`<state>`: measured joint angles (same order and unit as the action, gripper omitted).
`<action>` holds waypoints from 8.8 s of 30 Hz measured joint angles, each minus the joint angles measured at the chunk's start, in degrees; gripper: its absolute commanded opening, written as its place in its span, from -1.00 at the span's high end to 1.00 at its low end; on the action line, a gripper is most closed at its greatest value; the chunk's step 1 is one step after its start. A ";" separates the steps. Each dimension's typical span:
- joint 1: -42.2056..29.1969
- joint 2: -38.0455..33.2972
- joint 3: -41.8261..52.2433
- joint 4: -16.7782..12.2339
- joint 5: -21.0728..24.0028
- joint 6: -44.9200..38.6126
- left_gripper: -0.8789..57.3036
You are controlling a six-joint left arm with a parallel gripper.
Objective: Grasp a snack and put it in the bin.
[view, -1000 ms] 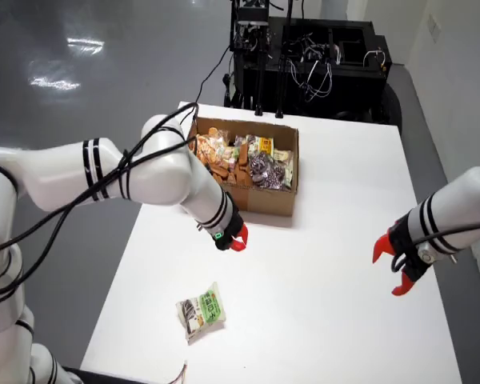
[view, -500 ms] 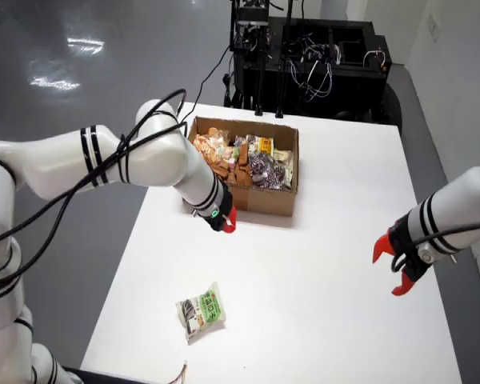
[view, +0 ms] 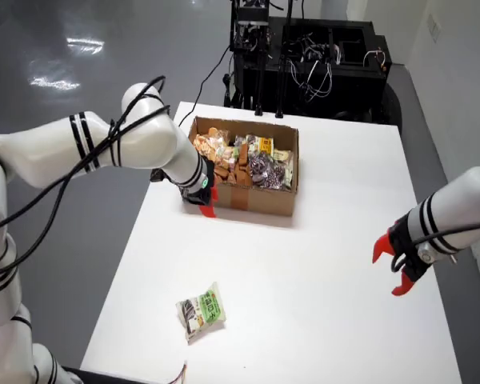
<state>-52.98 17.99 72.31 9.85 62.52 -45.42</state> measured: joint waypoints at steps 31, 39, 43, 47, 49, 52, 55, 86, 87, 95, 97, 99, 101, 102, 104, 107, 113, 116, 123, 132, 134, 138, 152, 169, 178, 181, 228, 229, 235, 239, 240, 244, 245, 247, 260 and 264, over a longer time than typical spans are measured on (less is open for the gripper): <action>-0.17 9.55 7.94 5.57 0.52 -33.87 -0.41; -1.49 14.41 8.08 6.63 0.49 -37.76 -0.42; -1.79 16.44 8.34 7.13 0.19 -38.32 -0.42; -1.85 17.98 8.97 7.34 -0.58 -38.87 -0.43; -1.90 18.74 9.20 7.39 -1.14 -39.14 -0.43; -2.14 20.02 9.40 7.42 -2.04 -39.65 -0.43; -2.64 21.62 9.51 7.42 -3.06 -40.50 -0.43; -5.18 33.76 9.51 9.22 -11.68 -44.65 -0.45; -5.19 33.90 9.51 9.33 -11.80 -44.65 -0.45; -5.09 34.53 9.51 9.79 -12.33 -44.65 -0.45; -5.09 34.73 9.52 9.79 -12.47 -44.65 -0.45; -5.12 34.97 9.52 9.79 -12.58 -44.65 -0.45; -5.16 35.27 9.52 9.77 -12.73 -44.65 -0.45; -5.17 35.43 9.52 9.75 -12.81 -44.65 -0.45; -5.22 35.64 9.52 9.72 -12.97 -44.65 -0.45; -5.27 35.90 9.52 9.68 -13.20 -44.64 -0.44; -5.30 36.07 9.52 9.54 -13.39 -44.63 -0.41; -5.30 36.09 9.50 9.34 -13.42 -44.62 -0.36; -5.27 36.15 9.24 8.91 -13.42 -44.60 -0.17; -5.86 35.70 7.52 9.04 -12.03 -44.58 -0.03; -6.04 35.62 6.81 9.11 -11.61 -44.58 -0.02; -6.45 35.50 5.40 9.35 -10.44 -44.58 0.00; -7.03 34.39 3.54 10.53 -7.41 -44.58 -0.22; -4.57 32.40 7.60 10.00 -9.66 -44.58 -0.36; -4.40 34.35 7.82 9.75 -11.85 -44.58 -0.35; -4.36 34.65 7.85 9.75 -12.43 -44.58 -0.32; -5.56 33.67 -0.31 14.70 -7.55 -38.47 0.81; -5.42 33.71 -1.44 15.11 -7.19 -37.28 0.81; -3.70 33.81 -7.81 16.89 -5.52 -30.10 0.81; -1.79 33.85 -11.39 17.48 -4.95 -25.64 0.80; -1.30 33.88 -12.18 17.56 -4.93 -24.66 0.80; 1.03 34.24 -15.95 17.80 -4.79 -20.50 0.80; 1.67 34.47 -17.15 17.85 -4.79 -19.26 0.80; 2.91 35.20 -19.76 17.90 -4.80 -16.90 0.80; 8.02 45.74 -41.24 17.97 -4.30 -0.54 0.80; 9.11 49.70 -48.64 17.87 -4.03 3.74 0.80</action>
<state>-43.88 67.69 23.67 27.72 58.49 -41.68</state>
